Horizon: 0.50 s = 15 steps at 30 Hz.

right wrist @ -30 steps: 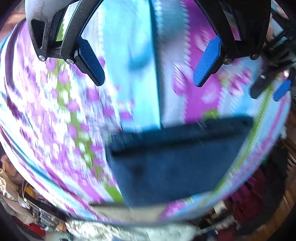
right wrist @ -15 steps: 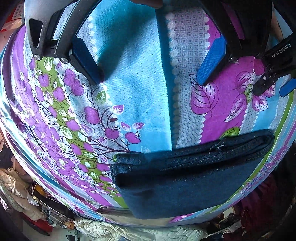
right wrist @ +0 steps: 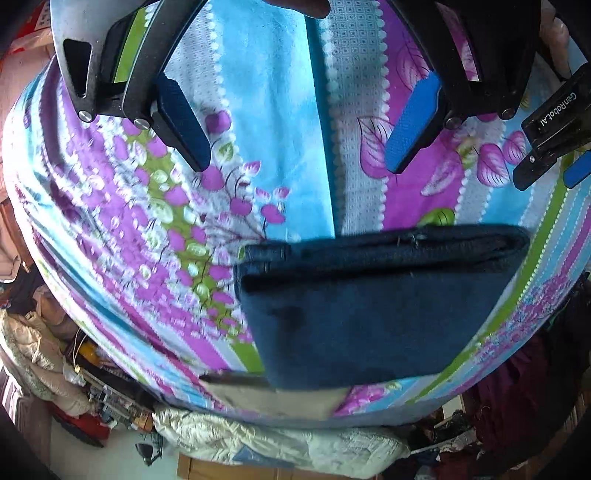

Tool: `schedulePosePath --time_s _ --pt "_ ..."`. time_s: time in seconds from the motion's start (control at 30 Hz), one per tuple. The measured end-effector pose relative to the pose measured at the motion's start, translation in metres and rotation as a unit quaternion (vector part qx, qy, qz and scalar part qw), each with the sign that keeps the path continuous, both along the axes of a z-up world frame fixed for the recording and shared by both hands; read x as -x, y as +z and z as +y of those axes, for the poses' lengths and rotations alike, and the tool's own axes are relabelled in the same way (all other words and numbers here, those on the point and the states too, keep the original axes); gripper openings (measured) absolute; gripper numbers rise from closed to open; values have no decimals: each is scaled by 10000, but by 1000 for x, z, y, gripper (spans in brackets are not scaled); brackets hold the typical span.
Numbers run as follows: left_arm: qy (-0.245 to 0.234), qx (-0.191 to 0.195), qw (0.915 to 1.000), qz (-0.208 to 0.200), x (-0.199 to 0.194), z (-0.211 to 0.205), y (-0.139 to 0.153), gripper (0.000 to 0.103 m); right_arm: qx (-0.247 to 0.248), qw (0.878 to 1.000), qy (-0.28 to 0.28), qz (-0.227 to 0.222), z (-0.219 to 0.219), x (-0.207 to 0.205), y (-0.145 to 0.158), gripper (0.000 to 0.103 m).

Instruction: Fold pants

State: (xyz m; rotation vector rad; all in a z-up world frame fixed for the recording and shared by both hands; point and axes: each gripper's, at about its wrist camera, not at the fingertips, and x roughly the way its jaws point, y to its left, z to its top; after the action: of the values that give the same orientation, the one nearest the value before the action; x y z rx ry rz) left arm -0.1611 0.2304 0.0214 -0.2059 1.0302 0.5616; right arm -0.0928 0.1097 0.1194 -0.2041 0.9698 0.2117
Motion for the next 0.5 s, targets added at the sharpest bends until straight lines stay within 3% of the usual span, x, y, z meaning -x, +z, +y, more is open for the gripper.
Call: schedulePosePath --time_s 0.27,0.5 --pt "22 -526 9947 -887 1 -1 79 95 -398 9984 22 -390 9 -14 72 98" --pt "-234 -669 9903 -1198 6 -4 97 96 -505 9975 25 -499 12 -5 93 98"
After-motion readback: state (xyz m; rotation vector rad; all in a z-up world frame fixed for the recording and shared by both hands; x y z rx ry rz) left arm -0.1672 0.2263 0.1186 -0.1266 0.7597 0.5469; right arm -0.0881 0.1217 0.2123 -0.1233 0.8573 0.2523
